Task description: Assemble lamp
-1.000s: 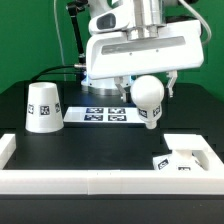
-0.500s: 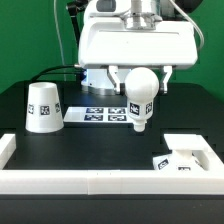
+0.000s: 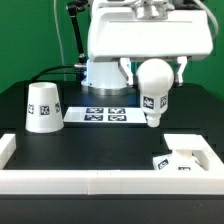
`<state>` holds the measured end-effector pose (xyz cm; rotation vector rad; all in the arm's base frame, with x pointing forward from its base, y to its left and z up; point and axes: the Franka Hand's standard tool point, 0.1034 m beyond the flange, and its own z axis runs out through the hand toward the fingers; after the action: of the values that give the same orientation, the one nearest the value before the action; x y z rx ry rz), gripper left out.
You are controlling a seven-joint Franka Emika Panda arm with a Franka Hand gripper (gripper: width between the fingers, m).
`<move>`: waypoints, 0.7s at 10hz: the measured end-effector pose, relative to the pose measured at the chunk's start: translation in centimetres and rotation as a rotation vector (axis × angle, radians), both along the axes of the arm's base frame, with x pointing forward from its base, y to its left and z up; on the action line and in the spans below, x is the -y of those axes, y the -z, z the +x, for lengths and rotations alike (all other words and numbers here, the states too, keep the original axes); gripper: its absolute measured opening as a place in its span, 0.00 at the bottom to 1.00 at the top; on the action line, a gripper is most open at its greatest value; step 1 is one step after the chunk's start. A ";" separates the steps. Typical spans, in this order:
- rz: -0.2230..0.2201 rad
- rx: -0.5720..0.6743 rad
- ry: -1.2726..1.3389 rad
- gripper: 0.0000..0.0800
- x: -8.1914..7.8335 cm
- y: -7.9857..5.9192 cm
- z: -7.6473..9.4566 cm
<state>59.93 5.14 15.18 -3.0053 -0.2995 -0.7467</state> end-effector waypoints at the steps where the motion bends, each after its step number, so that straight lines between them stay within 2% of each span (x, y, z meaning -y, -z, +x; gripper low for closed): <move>1: -0.002 0.036 -0.002 0.72 -0.4 -0.4 0.6; 3: -0.013 0.065 0.007 0.72 0.1 -0.1 0.7; 5: -0.011 0.073 0.016 0.72 -0.1 0.2 0.5; 7: 0.005 0.076 0.011 0.72 -1.6 0.1 0.9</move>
Offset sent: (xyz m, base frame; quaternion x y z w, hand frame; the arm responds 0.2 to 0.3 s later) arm 0.0000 0.0000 0.0000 0.0000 0.0000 0.0000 1.0000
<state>60.79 6.69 15.10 -2.9814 -0.2828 -0.8622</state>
